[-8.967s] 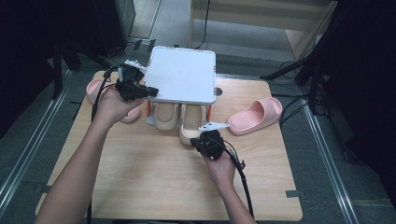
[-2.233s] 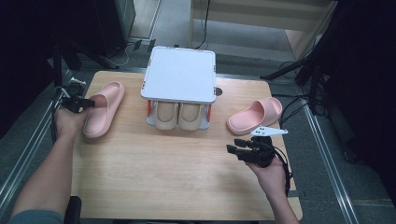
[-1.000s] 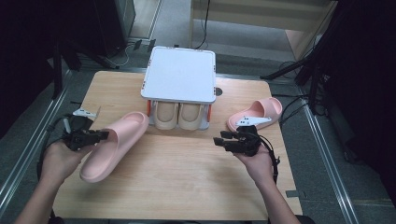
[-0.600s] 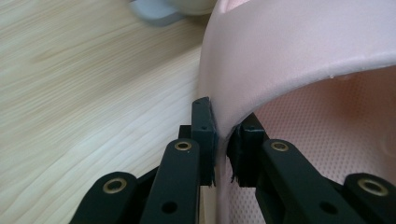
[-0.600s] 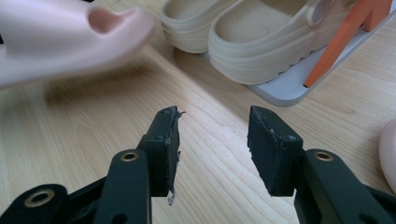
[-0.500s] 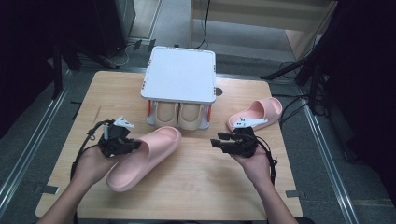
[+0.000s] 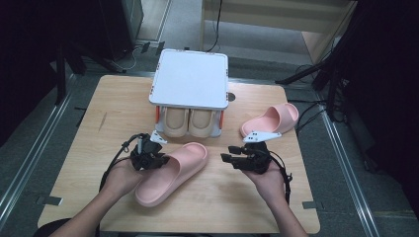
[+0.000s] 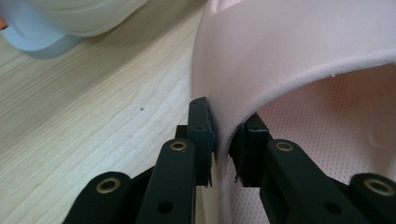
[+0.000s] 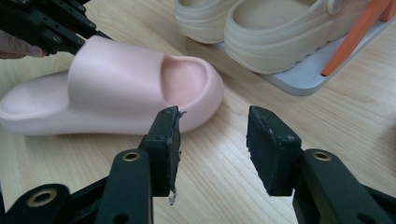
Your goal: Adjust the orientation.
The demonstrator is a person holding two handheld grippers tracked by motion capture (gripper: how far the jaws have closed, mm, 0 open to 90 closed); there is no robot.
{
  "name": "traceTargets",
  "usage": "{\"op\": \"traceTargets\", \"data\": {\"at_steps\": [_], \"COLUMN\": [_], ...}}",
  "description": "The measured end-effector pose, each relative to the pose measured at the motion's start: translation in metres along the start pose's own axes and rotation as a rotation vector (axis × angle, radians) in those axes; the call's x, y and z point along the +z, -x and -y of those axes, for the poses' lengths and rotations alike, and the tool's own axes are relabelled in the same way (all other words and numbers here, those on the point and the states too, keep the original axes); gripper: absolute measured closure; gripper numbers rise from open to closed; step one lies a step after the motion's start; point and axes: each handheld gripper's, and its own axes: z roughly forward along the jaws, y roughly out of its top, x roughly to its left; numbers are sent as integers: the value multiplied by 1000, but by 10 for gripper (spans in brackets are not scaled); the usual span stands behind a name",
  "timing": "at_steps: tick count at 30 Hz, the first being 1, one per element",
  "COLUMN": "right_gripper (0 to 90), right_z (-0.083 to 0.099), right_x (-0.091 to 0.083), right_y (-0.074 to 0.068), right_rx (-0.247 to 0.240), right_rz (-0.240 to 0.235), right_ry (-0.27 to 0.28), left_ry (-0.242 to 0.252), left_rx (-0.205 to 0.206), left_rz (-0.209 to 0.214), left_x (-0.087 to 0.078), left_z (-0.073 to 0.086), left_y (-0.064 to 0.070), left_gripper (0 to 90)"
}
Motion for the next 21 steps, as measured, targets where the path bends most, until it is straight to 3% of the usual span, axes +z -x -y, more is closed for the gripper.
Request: {"op": "traceTargets", "data": {"at_steps": [7, 10, 11, 14, 18, 21], "right_gripper": [559, 565, 571, 578, 627, 724], "right_z": [2, 2, 2, 3, 2, 3], "right_x": [5, 9, 12, 16, 24, 30], "right_y": [-5, -6, -7, -9, -15, -19], "right_rx": [-7, -12, -5, 0, -2, 12], "right_rz": [-9, -18, -24, -35, -51, -70], "right_ry": [-6, -6, -9, -9, -15, -26], "left_ry": [11, 29, 42, 77, 110, 108], "left_rx": [16, 3, -6, -10, -26, -50], "left_rz": [34, 67, 77, 121, 150, 155], "left_x": [1, -2, -5, -17, -36, -42], "left_z": [1, 2, 3, 6, 14, 19], "left_y": [2, 1, 0, -4, -13, -21], "left_gripper": [714, 623, 552, 526, 548, 681]}}
